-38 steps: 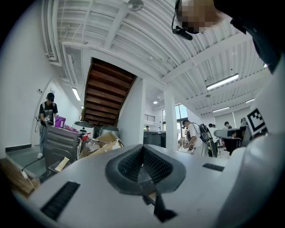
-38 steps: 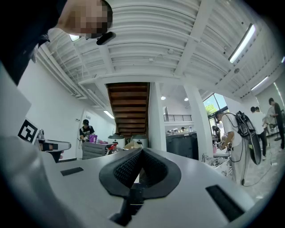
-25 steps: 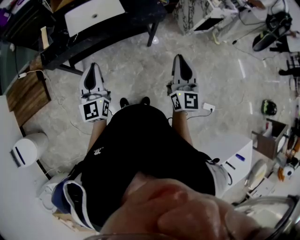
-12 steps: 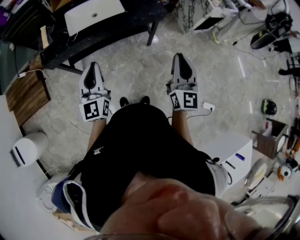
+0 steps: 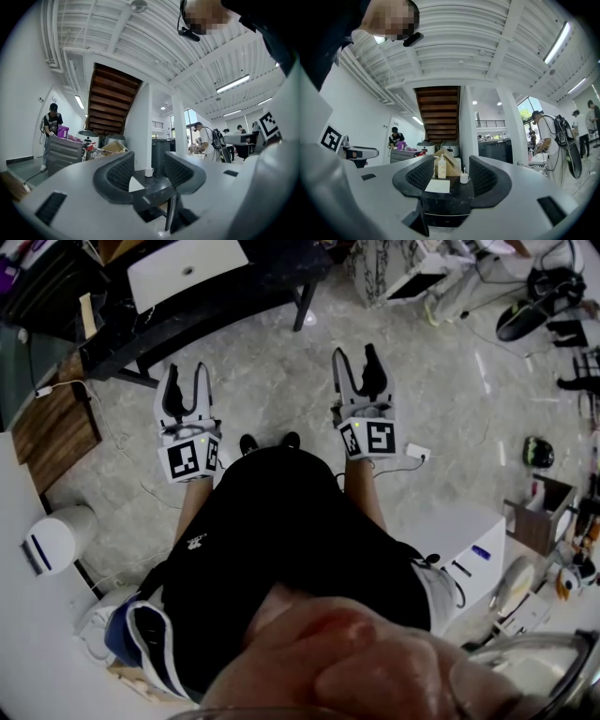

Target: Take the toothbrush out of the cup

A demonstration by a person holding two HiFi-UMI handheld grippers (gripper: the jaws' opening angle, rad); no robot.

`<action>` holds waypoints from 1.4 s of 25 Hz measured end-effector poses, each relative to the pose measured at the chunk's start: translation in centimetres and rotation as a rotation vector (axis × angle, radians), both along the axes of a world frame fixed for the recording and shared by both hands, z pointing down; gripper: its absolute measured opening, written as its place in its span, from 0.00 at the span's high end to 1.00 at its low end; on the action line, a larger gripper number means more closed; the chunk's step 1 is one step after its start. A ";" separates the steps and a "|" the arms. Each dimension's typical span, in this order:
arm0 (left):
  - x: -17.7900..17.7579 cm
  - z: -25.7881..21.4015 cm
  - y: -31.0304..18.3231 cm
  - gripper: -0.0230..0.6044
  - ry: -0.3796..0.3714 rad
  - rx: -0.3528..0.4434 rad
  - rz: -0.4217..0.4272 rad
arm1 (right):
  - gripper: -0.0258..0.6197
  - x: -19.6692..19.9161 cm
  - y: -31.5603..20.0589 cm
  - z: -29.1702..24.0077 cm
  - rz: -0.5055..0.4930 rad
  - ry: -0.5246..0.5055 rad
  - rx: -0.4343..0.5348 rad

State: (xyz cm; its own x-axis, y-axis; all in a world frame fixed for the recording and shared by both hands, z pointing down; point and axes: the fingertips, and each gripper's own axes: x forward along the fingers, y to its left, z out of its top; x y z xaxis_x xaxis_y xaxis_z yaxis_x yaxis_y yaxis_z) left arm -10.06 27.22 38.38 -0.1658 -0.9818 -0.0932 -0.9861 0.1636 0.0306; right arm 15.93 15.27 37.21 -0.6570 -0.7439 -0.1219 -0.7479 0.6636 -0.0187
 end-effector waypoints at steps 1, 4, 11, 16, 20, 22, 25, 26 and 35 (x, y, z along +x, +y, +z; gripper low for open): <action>0.0 0.0 0.0 0.63 -0.001 0.000 -0.001 | 0.57 0.0 0.0 0.1 0.000 0.002 -0.003; 0.1 0.0 -0.1 0.55 -0.003 -0.001 0.005 | 0.48 0.0 -0.1 0.1 -0.004 -0.002 -0.006; 0.8 -0.5 -0.5 0.28 -0.014 0.019 0.047 | 0.31 -0.1 -0.2 0.0 -0.010 0.009 0.006; 1.2 -1.3 -0.6 0.11 -0.031 0.061 0.064 | 0.19 0.1 -0.1 -0.1 -0.007 0.000 0.013; 0.8 -1.3 -0.7 0.06 -0.043 0.065 0.063 | 0.15 0.0 0.2 -0.1 0.012 0.000 0.019; -0.4 -1.1 -1.0 0.04 -0.042 0.055 0.069 | 0.14 -1.1 0.1 -0.2 0.021 -0.007 0.019; -0.8 -1.2 -0.6 0.03 -0.046 0.050 0.092 | 0.14 -1.3 0.8 -0.5 0.036 -0.023 0.017; -0.6 -1.3 -0.3 0.03 -0.048 0.052 0.098 | 0.14 -0.9 1.2 -0.5 0.042 -0.028 0.017; -4.2 -0.4 1.1 0.03 -0.054 0.048 0.117 | 0.14 -3.8 2.9 0.0 0.074 -0.038 0.013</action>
